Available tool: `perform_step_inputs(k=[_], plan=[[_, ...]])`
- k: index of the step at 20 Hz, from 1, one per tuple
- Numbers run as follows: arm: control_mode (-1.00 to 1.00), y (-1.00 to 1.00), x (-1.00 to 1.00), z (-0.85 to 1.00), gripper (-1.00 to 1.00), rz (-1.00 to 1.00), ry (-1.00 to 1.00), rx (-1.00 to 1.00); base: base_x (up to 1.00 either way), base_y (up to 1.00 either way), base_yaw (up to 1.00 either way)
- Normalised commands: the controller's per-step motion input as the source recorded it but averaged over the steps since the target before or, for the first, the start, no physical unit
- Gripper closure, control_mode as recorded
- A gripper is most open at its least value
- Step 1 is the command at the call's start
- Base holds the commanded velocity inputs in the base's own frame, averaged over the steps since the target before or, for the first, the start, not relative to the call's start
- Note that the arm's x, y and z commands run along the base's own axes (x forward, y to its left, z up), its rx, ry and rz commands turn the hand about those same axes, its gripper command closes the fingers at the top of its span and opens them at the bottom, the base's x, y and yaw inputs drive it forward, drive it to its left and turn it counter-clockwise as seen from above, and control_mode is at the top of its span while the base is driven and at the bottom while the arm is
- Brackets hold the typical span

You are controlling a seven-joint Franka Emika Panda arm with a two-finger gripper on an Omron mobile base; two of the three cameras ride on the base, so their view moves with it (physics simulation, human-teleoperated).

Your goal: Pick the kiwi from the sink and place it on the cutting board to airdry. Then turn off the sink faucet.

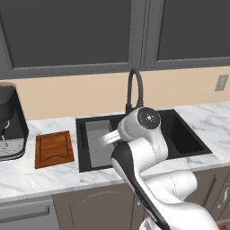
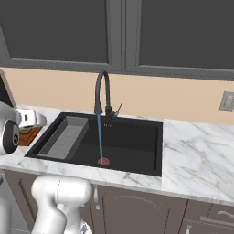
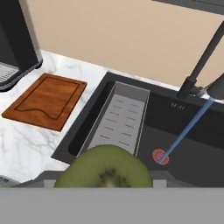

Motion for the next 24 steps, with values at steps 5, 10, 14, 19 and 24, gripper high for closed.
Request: perform_step_inputs(k=[5, 10, 14, 19, 24], plan=[[-1.00, 0.25, 0.15, 0.00, 1.00, 0.00, 0.00, 0.09, 0.00, 0.00, 0.00], [-1.00, 0.24, 0.10, 0.00, 1.00, 0.00, 0.00, 0.08, 0.00, 0.00, 0.00], [-1.00, 0.31, 0.09, 0.00, 1.00, 0.00, 0.00, 0.01, 0.00, 0.00, 0.00], [-1.00, 0.34, 0.09, 0.00, 1.00, 0.00, 0.00, 0.00, 0.00, 0.00, 0.00], [-1.00, 0.32, 0.13, 0.00, 1.00, 0.00, 0.00, 0.00, 0.00, 0.00, 0.00]])
